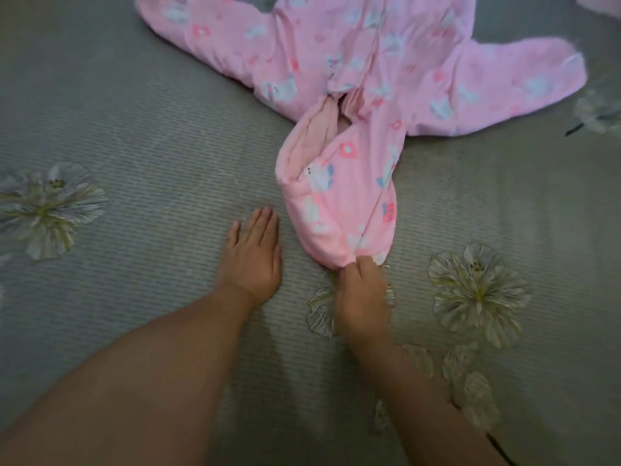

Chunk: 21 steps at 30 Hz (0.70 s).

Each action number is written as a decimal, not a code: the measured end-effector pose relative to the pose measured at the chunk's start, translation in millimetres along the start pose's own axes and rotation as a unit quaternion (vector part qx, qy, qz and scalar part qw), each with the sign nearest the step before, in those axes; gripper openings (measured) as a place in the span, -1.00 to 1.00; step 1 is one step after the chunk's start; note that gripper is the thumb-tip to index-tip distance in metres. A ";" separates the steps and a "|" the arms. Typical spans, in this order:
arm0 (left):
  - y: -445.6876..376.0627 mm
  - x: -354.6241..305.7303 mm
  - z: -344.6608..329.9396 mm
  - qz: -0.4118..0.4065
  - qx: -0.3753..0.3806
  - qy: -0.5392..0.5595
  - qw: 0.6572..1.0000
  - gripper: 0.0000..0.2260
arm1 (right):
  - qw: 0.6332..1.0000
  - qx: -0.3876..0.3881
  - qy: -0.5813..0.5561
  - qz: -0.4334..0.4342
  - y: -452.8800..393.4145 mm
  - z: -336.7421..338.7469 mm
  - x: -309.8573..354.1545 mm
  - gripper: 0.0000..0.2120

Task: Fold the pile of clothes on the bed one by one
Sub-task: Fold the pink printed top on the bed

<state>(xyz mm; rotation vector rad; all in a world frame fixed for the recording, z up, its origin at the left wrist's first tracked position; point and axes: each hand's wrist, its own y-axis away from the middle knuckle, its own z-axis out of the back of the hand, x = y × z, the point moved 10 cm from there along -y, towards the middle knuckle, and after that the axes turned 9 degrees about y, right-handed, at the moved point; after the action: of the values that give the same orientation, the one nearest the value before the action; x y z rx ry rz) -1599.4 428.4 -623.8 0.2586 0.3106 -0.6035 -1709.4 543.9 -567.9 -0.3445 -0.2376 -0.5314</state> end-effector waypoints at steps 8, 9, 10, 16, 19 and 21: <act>25.9 19.8 17.0 0.058 -0.030 0.020 0.998 -0.57 | 0.995 0.004 0.098 -0.020 75.9 14.5 -3.1 -0.65; 41.4 23.0 17.1 0.057 -0.040 0.015 0.997 -0.56 | 0.995 0.007 0.093 -0.018 75.4 14.0 -2.0 -0.64; 57.2 25.4 16.5 0.055 -0.046 0.008 0.997 -0.56 | 0.996 0.009 0.090 -0.020 76.1 12.8 -2.8 -0.64; 144.1 31.2 9.5 0.031 0.014 0.020 0.999 -0.58 | 0.999 0.021 0.030 0.002 85.8 25.4 3.9 -0.89; 193.5 18.8 23.9 -0.008 0.007 0.031 0.999 -0.62 | 0.997 0.074 0.030 0.008 119.8 43.2 1.4 -0.87; 229.8 2.9 37.1 -0.028 -0.002 0.055 0.998 -0.65 | 0.983 0.181 0.035 -0.021 174.0 47.3 -15.4 -0.70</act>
<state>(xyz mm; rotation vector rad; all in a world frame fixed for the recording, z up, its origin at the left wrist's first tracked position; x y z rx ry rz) -1453.7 597.2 -557.0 0.2814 0.4270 -0.6460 -1636.1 709.2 -574.2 0.0330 -0.2684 -0.5301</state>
